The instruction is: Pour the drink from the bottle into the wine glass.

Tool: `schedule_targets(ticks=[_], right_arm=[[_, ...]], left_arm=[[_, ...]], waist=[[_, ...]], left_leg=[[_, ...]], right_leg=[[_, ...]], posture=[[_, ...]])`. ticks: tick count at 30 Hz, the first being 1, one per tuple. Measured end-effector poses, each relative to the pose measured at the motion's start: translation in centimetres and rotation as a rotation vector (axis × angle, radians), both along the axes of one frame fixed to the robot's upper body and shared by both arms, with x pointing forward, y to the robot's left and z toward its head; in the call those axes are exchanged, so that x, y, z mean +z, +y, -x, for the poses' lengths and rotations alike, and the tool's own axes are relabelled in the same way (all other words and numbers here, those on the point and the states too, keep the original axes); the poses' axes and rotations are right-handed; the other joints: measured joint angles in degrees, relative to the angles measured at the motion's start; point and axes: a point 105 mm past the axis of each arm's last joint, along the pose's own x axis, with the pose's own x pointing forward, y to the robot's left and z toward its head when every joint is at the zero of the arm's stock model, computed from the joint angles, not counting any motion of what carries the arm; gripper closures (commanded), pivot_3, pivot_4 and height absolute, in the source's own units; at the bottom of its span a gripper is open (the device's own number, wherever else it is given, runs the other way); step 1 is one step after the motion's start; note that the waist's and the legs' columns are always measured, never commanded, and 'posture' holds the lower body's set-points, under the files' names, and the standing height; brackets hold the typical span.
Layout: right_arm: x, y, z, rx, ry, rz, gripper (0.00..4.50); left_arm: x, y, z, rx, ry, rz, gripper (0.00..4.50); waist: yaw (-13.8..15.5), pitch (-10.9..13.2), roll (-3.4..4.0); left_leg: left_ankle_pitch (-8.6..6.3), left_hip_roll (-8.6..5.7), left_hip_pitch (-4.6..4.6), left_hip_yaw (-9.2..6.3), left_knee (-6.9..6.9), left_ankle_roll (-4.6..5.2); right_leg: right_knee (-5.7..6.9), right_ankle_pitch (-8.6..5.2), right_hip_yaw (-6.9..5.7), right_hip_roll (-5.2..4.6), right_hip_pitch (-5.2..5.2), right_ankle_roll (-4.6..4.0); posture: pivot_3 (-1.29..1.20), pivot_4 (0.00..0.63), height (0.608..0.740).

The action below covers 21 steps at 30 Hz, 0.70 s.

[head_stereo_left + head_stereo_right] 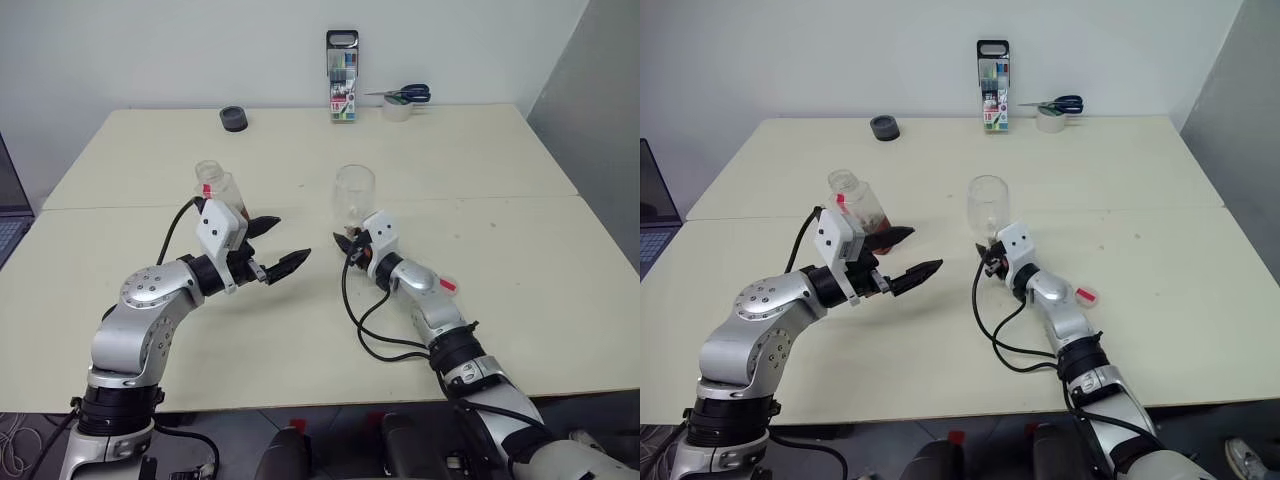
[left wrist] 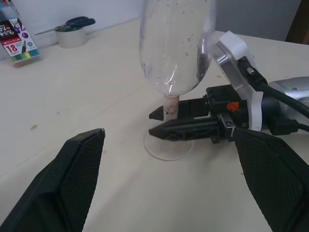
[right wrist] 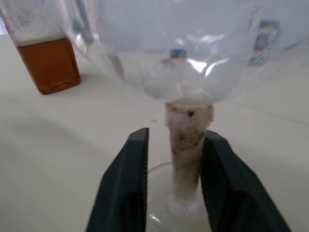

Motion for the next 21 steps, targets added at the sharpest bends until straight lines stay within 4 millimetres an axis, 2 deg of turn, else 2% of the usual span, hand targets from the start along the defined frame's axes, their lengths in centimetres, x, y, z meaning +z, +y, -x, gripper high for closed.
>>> schedule_targets(ticks=[5, 6, 13, 21], right_arm=[[-0.1, 0.2, 0.1, 0.006, 0.009, -0.002, 0.16], [-0.1, 0.2, 0.1, 0.006, 0.010, -0.002, 0.02], [-0.1, 0.2, 0.0, 0.001, 0.028, -0.016, 0.02], [-0.3, -1.3, 0.5, -0.012, 0.030, -0.004, 0.02]], left_arm=[[0.2, 0.0, -0.1, 0.011, -0.011, 0.002, 0.00], [0.3, 0.0, -0.2, 0.012, -0.014, 0.002, 0.00], [0.7, -0.1, -0.2, 0.005, -0.032, 0.006, 0.00], [1.2, -0.5, -0.1, -0.015, -0.059, 0.038, 0.00]], waist=[[0.01, 0.00, 0.00], [0.01, 0.00, 0.00], [0.03, 0.00, 0.00], [0.06, 0.00, 0.00]], left_leg=[[0.00, 0.00, 0.00, 0.00, 0.00, 0.00], [0.00, 0.00, 0.00, 0.00, 0.00, 0.00], [0.00, 0.00, 0.00, 0.00, 0.00, 0.00], [0.00, -0.01, -0.02, 0.00, 0.00, 0.00]], right_leg=[[-0.01, 0.00, 0.00, 0.00, 0.00, 0.00], [-0.01, 0.00, 0.00, 0.00, 0.00, 0.00], [0.00, 0.00, 0.00, 0.00, 0.00, 0.00], [-0.02, 0.00, 0.00, -0.01, 0.00, 0.00]], posture=[[0.00, 0.150, 0.740], [0.00, 0.150, 0.740], [0.00, 0.150, 0.740], [0.00, 0.150, 0.740]])
